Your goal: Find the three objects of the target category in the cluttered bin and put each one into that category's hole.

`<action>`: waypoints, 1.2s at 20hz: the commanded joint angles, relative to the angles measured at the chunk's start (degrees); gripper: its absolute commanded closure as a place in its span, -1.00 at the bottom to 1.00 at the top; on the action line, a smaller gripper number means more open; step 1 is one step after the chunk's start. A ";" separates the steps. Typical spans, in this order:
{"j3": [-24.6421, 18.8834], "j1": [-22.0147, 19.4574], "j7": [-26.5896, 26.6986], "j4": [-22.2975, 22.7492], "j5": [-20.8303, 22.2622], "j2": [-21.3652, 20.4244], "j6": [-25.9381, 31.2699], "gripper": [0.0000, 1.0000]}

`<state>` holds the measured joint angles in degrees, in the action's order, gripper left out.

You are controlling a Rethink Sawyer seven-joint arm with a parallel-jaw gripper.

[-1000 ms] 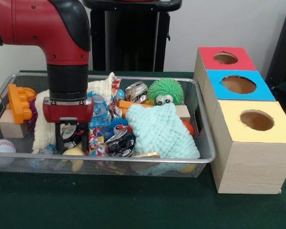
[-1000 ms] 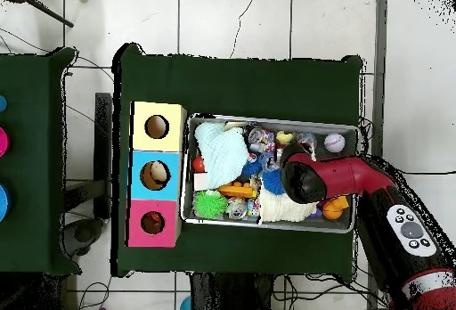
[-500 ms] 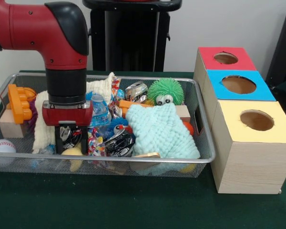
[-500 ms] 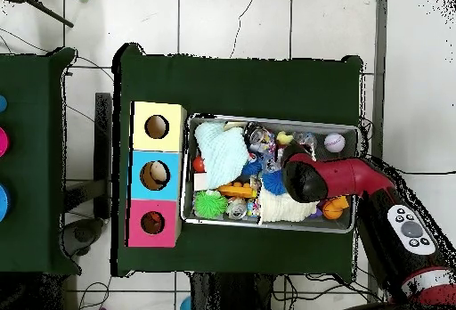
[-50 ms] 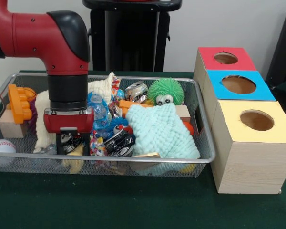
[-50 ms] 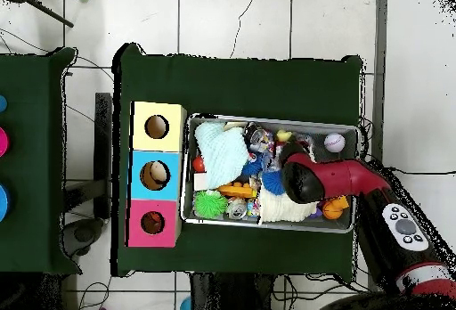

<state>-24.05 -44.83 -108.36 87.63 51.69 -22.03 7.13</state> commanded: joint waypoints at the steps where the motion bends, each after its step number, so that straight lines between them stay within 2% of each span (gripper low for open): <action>1: 2.52 1.28 -2.98 -1.05 2.14 4.68 -3.18 -1.00; 2: 2.09 0.80 -2.48 -0.69 1.68 4.67 -2.97 1.00; 4: 2.16 0.78 -2.25 -0.08 1.51 4.19 -3.25 1.00; 6: 0.84 0.99 0.36 2.05 3.05 0.99 -2.92 1.00; 11: -0.54 0.42 0.22 8.94 -0.81 -8.02 1.48 1.00; 14: -2.15 -0.44 0.89 14.77 -4.97 -15.67 6.19 1.00; 19: -7.34 -3.48 5.57 22.26 -15.30 -26.55 16.99 1.00; 21: -8.12 -3.84 5.97 23.78 -17.53 -28.67 18.61 1.00; 24: -8.16 -3.53 4.80 24.72 -18.78 -29.30 19.05 1.00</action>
<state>-26.83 -47.50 -108.36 103.68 38.03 -43.20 17.10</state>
